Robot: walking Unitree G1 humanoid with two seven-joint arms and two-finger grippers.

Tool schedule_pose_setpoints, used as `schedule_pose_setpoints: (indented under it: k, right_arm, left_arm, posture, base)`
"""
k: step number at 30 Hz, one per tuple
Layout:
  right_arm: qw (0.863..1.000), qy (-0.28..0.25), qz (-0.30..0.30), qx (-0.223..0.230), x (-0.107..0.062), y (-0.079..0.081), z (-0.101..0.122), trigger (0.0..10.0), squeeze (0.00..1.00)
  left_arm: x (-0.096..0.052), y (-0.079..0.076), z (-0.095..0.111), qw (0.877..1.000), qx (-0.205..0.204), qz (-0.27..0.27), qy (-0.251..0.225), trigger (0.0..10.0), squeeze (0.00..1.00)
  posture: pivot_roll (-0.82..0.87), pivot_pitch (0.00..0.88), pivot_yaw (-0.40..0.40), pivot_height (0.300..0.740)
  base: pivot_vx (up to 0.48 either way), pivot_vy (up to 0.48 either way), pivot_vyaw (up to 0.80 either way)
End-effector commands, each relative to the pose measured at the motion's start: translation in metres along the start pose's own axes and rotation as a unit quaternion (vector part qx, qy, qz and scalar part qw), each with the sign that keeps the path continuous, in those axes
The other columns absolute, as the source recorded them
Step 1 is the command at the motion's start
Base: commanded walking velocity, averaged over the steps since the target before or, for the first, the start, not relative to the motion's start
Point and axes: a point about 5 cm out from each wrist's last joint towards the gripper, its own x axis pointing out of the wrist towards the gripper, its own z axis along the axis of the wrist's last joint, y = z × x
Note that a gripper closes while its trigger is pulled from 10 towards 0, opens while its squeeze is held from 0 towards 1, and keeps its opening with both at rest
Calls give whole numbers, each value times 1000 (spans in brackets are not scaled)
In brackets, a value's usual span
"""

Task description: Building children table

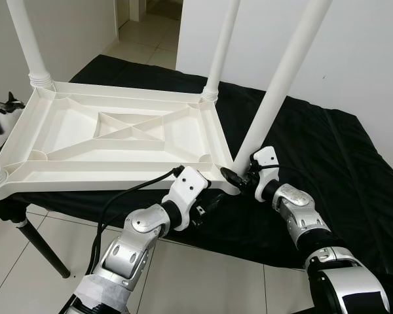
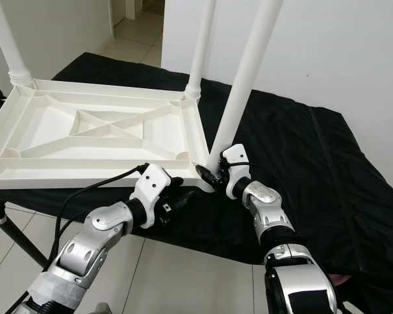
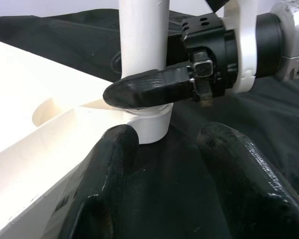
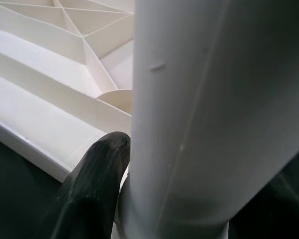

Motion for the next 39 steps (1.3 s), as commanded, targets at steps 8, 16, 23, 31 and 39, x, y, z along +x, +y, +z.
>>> schedule_pose_setpoints:
  k: [8,16,23,31,39]
  right_arm:
    - [991,-8,-122,49,1,15,-9,10000,0]
    - [968,-16,-239,76,1,28,-8,10000,0]
    - [938,2,-336,88,-4,46,-11,10000,0]
    - [943,-12,-320,91,-4,50,-5,10000,0]
    - [949,-43,-295,99,-10,44,4,10000,1000]
  left_arm:
    - [3,-2,2,1000,4,-5,-2,10000,0]
    - [3,-2,3,1000,4,-6,-1,10000,0]
    - [3,-1,3,1000,5,-6,-2,10000,0]
    - [2,-2,2,1000,4,-9,1,10000,0]
    - [3,-1,3,1000,4,-5,1,10000,0]
  posture:
    - [5,0,-112,740]
    - [3,0,-111,740]
    - [5,0,-108,740]
    - [-2,0,-101,740]
    - [1,0,-103,740]
  base:
    - [0,0,0]
    - [0,0,0]
    - [0,0,0]
    - [0,0,0]
    - [0,0,0]
